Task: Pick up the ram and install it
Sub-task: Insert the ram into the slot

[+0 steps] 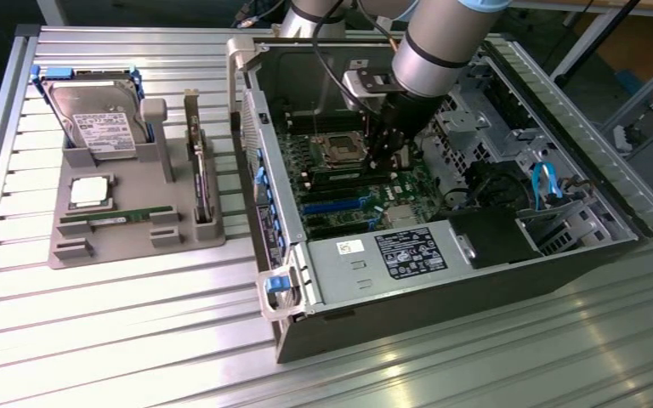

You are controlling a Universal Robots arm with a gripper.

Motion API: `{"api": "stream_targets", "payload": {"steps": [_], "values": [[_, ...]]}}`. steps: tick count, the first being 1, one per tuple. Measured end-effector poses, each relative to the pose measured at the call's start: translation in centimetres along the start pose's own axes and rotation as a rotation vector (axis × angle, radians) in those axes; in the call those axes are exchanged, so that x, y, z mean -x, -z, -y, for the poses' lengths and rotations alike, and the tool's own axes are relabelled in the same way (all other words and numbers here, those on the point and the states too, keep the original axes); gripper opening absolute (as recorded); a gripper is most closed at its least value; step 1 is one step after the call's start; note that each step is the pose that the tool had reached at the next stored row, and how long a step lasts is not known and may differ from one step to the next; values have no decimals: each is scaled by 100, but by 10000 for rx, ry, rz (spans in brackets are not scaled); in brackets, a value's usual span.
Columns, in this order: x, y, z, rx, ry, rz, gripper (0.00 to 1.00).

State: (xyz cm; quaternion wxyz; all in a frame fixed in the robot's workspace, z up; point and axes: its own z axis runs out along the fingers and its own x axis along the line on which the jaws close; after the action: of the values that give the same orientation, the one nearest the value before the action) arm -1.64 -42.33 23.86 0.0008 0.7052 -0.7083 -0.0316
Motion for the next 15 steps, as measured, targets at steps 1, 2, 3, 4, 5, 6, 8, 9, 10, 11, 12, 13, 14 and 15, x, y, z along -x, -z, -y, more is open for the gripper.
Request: {"api": "stream_targets", "payload": {"steps": [1,2,3,4,5,6,8,9,10,11,12,13,14,15], "values": [[0,0,1,0,0,0,12],[0,0,1,0,0,0,12],[0,0,1,0,0,0,12],[0,0,1,0,0,0,12],[0,0,3,0,1,0,12],[0,0,3,0,0,1,12],[0,0,3,0,0,0,12],[0,-5,3,-1,1,5,12],[0,-15,4,0,1,3,12],[-1,-20,4,0,1,0,12],[-1,-21,4,1,1,-2,12],[-1,-21,4,1,0,-2,12],[-1,-21,4,1,1,-1,12],[-1,-22,4,0,1,0,12]]}}
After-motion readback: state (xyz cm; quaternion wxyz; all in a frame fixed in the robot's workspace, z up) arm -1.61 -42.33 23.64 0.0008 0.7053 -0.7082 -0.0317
